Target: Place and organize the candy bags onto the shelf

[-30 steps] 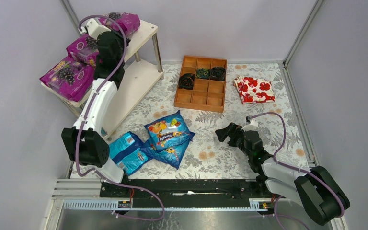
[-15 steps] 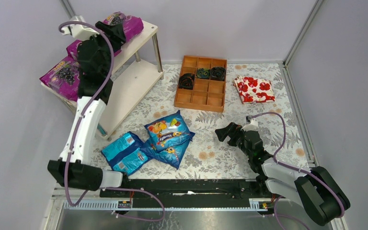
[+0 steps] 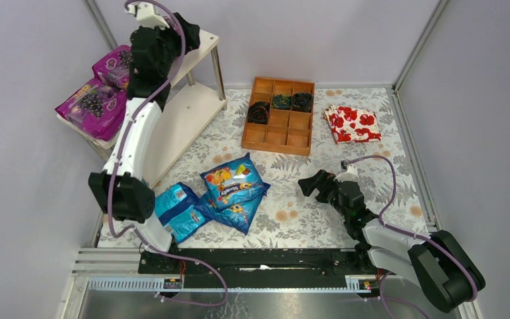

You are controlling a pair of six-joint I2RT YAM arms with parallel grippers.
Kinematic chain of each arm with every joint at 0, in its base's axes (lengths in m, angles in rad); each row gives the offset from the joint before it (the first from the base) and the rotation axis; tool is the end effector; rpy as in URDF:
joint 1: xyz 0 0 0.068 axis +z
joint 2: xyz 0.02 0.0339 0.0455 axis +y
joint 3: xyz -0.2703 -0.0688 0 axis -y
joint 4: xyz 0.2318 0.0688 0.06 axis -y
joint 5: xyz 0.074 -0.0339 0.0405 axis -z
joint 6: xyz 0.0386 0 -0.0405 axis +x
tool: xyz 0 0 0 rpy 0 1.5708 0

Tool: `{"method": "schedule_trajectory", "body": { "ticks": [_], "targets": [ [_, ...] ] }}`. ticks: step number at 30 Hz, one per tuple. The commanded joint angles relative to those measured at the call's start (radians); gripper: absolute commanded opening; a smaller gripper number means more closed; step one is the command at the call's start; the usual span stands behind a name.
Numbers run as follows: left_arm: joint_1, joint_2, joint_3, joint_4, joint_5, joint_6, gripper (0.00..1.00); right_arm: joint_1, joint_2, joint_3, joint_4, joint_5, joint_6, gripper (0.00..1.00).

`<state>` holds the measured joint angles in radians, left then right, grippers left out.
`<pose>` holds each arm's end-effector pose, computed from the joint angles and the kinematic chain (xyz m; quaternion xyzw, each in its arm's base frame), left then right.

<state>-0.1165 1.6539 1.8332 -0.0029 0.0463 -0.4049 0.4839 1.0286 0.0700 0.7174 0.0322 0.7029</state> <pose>0.3679 -0.0449 0.5030 -0.0747 0.6378 -0.2119 0.7367 0.1530 0.0790 0.1629 0.0959 0.7811 0.3344 0.5185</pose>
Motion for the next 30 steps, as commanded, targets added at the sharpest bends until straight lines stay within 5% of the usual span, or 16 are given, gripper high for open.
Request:
{"method": "schedule_trajectory", "body": {
  "ticks": [1,5,14,23,30],
  "targets": [
    [0.004,0.080,0.132,-0.098,0.041,0.104,0.77,-0.003,0.015,0.029,0.044,-0.007,-0.004,1.00],
    [0.006,0.114,0.165,-0.171,0.096,0.078,0.76,-0.004,0.027,0.036,0.044,-0.010,-0.005,1.00],
    [0.008,-0.088,0.055,-0.105,0.165,0.054,0.82,-0.003,0.032,0.040,0.043,-0.014,-0.006,1.00],
    [0.008,-0.268,-0.048,-0.326,-0.275,0.215,0.86,-0.003,0.011,0.022,0.058,-0.026,-0.004,1.00],
    [0.009,-0.299,-0.103,-0.408,-0.353,0.271,0.88,-0.003,-0.003,0.013,0.060,-0.031,-0.005,1.00]
  ]
}}
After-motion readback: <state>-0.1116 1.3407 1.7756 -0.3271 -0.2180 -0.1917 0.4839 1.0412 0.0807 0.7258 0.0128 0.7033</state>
